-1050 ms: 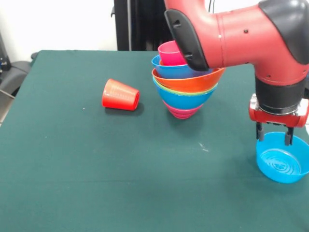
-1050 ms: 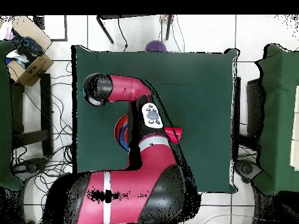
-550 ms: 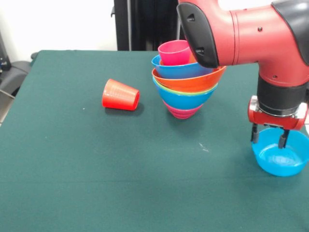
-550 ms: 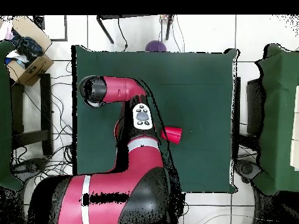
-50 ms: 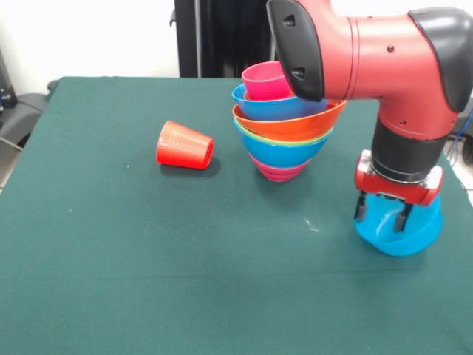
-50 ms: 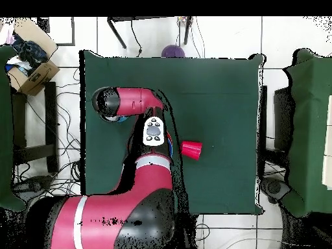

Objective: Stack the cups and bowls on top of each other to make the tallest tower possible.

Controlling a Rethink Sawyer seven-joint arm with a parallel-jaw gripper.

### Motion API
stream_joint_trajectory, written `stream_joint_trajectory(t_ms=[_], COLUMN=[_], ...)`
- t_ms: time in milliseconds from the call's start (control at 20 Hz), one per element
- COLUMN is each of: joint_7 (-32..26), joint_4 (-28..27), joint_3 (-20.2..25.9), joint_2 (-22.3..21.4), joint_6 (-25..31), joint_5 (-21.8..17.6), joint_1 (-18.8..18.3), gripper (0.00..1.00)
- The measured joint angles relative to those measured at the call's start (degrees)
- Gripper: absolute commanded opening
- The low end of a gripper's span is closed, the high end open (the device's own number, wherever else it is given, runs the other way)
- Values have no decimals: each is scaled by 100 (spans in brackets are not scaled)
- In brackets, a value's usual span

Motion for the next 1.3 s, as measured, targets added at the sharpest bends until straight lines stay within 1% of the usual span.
stream_joint_trajectory(t_ms=[150,400,750,1300], joint_7=[0,0,0,0], joint_4=[-41,-39,-40,-40], joint_3=[-239,-491,-615,-630], joint_2=[61,75,78,66], joint_6=[0,-11,-57,-57], joint_5=[1,1,4,62], joint_1=[98,183,191,191], gripper=[100,100,100,100])
